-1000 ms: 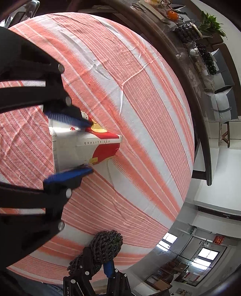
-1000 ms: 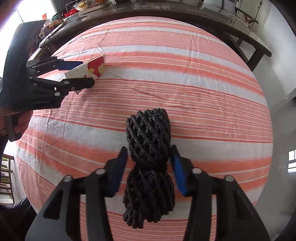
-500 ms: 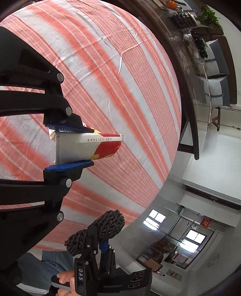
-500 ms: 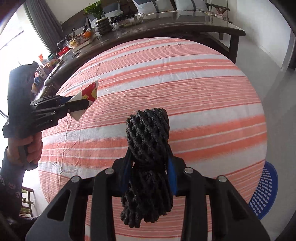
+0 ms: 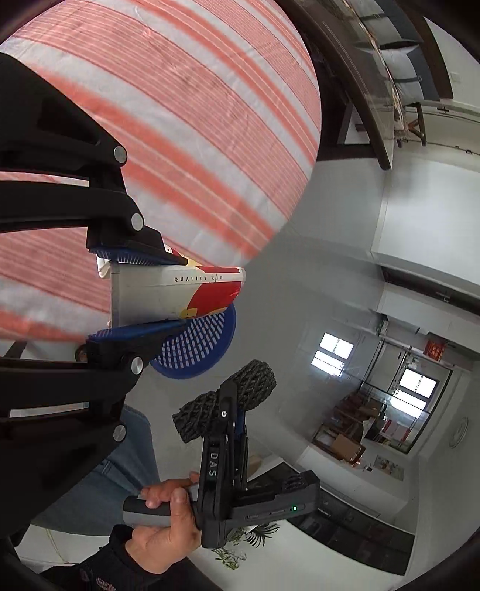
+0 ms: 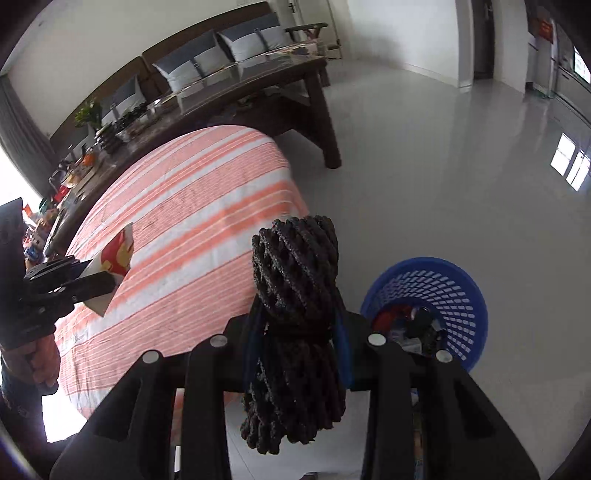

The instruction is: Collect trash

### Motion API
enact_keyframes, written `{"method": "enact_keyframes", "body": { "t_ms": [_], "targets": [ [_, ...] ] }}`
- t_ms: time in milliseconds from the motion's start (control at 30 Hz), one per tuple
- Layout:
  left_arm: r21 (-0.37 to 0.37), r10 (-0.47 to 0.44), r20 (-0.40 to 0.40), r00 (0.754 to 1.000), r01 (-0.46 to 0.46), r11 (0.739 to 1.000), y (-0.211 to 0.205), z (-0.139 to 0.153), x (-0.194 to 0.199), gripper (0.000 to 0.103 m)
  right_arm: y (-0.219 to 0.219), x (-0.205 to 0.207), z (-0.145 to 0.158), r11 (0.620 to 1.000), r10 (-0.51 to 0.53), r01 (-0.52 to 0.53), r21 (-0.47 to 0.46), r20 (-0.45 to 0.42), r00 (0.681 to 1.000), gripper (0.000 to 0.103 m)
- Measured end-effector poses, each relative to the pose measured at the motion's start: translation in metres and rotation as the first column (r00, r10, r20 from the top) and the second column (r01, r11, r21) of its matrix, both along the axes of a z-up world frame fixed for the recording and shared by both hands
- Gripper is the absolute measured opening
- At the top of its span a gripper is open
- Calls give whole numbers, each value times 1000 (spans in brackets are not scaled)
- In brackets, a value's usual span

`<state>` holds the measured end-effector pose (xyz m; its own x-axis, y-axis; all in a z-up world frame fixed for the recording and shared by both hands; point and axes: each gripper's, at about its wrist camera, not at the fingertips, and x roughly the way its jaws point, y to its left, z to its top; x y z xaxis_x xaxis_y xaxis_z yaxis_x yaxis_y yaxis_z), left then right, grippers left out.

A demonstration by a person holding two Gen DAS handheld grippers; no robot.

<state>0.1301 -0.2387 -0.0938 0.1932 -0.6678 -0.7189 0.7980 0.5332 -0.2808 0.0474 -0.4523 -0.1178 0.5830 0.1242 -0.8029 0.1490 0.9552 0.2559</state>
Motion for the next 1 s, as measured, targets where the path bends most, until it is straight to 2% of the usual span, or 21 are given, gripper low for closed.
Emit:
{"method": "enact_keyframes", "body": {
  "t_ms": [100, 200, 400, 500, 633, 700, 733, 767, 800, 867, 933, 967, 1000],
  "targets": [
    [12, -63, 1, 998, 63, 998, -56, -6, -19, 28, -43, -13, -19, 997, -81, 81, -1, -25, 996, 33],
    [43, -100, -10, 995, 101, 994, -111, -25, -28, 28, -80, -19, -46, 989, -146, 147, 11, -58, 988, 33],
    [111, -114, -83, 990, 122, 986, -205, -93, -18, 29, -147, -22, -104, 952, -276, 285, 107, -94, 957, 33],
    [144, -99, -121, 988, 116, 983, -237, -127, -6, 29, -172, -19, -132, 928, -318, 334, 165, -114, 941, 33],
    [178, -93, -118, 989, 113, 977, -268, -162, 5, 33, -198, -15, -169, 901, -354, 381, 207, -156, 922, 33],
    [186, -84, -104, 991, 102, 977, -279, -176, 9, 42, -205, -13, -182, 887, -378, 409, 216, -171, 910, 39],
    [186, -77, -96, 992, 94, 978, -282, -181, 11, 46, -210, -14, -188, 878, -392, 423, 222, -173, 904, 45],
    [191, -72, -99, 992, 90, 978, -285, -187, 13, 60, -214, -15, -194, 869, -401, 433, 239, -174, 899, 58],
    [198, -64, -99, 993, 83, 977, -287, -190, 14, 70, -219, -17, -199, 860, -409, 442, 255, -175, 896, 65],
    [201, -54, -86, 995, 70, 977, -286, -189, 15, 72, -225, -20, -203, 847, -425, 458, 271, -174, 888, 66],
    [194, -44, -65, 997, 56, 979, -279, -182, 15, 77, -226, -25, -198, 841, -441, 470, 269, -162, 883, 75],
    [180, -39, -45, 998, 46, 983, -273, -173, 11, 79, -228, -28, -194, 838, -452, 476, 266, -148, 880, 83],
    [160, -37, -24, 999, 40, 986, -266, -163, 8, 81, -226, -29, -188, 839, -460, 478, 261, -131, 878, 84]
  ]
}}
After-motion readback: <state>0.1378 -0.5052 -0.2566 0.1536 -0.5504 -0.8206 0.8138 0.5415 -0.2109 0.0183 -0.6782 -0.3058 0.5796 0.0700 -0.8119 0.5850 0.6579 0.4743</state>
